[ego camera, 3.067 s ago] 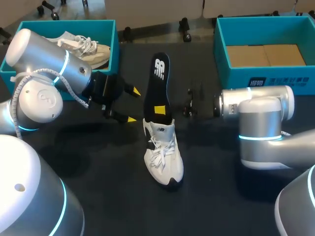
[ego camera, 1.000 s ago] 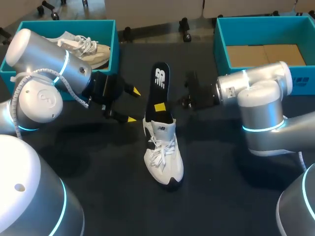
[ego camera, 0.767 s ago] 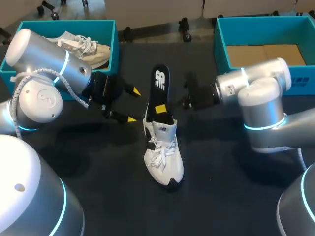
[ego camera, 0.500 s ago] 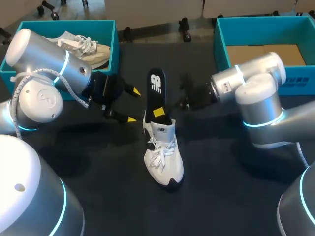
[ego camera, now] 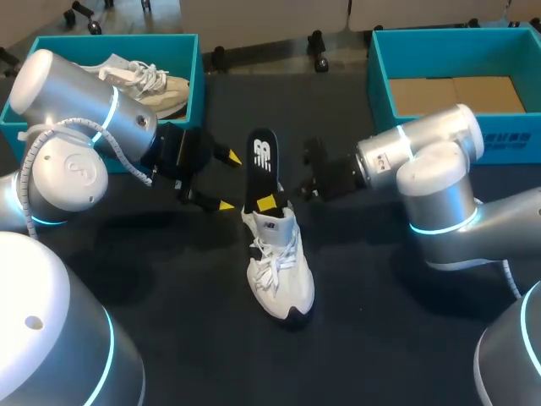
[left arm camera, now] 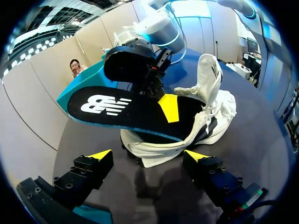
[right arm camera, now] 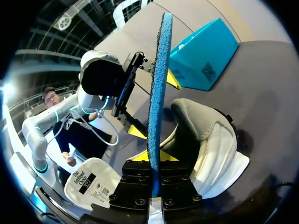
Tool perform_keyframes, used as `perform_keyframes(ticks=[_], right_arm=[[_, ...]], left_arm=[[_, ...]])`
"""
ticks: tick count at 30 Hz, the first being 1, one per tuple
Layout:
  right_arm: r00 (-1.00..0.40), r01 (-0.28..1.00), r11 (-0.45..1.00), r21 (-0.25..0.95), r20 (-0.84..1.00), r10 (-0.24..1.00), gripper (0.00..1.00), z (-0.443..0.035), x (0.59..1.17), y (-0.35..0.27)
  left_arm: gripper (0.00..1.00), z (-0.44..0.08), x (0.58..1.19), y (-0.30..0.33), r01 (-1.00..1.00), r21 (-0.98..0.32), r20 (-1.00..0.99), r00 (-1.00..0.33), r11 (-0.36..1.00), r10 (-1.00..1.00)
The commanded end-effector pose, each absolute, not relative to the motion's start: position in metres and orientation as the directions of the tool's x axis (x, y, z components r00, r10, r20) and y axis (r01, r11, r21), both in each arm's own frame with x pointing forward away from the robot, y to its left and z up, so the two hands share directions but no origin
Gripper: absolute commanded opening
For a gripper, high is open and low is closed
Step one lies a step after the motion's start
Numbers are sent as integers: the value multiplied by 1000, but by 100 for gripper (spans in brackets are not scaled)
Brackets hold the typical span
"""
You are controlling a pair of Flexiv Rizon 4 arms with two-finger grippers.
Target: Take the shoe out of the shoebox, open the shoe tongue, remove and reinsert the insole, then place the shoe into the shoebox
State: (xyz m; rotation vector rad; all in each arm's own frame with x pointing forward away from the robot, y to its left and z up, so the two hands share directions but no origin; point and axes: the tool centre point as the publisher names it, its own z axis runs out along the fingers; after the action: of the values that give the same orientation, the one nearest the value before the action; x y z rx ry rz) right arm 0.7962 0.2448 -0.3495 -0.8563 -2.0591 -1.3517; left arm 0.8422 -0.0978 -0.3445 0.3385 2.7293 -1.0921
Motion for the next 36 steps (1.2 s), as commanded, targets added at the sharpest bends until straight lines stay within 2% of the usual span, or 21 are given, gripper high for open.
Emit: perform_keyframes(ticks=[1, 2, 3, 6, 12, 22, 26, 36], right_arm=[[-670, 739, 308, 599, 699, 249, 0, -339, 793, 242], [-674, 736, 311, 602, 694, 253, 0, -336, 795, 240], [-677, 733, 315, 602, 690, 255, 6, -333, 796, 239], [-686, 724, 327, 607, 679, 260, 12, -328, 801, 238], [-700, 710, 346, 613, 666, 257, 18, -321, 809, 235], [-698, 712, 347, 610, 668, 257, 14, -323, 814, 230], [-687, 722, 343, 601, 681, 251, 0, -331, 813, 230], [-665, 737, 345, 581, 713, 221, 0, -346, 799, 234]], left_arm=[[100, -345, 842, -99, 275, -652, -251, -958, 707, 142], [100, -345, 842, -99, 275, -652, -251, -958, 707, 142], [100, -345, 842, -99, 275, -652, -251, -958, 707, 142], [100, -345, 842, -99, 275, -652, -251, -958, 707, 142], [100, -345, 842, -99, 275, -652, -251, -958, 707, 142], [100, -345, 842, -99, 275, -652, -251, -958, 707, 142], [100, -345, 842, -99, 275, -652, -251, -958, 707, 142], [100, -345, 842, -99, 275, -652, -251, -958, 707, 142]])
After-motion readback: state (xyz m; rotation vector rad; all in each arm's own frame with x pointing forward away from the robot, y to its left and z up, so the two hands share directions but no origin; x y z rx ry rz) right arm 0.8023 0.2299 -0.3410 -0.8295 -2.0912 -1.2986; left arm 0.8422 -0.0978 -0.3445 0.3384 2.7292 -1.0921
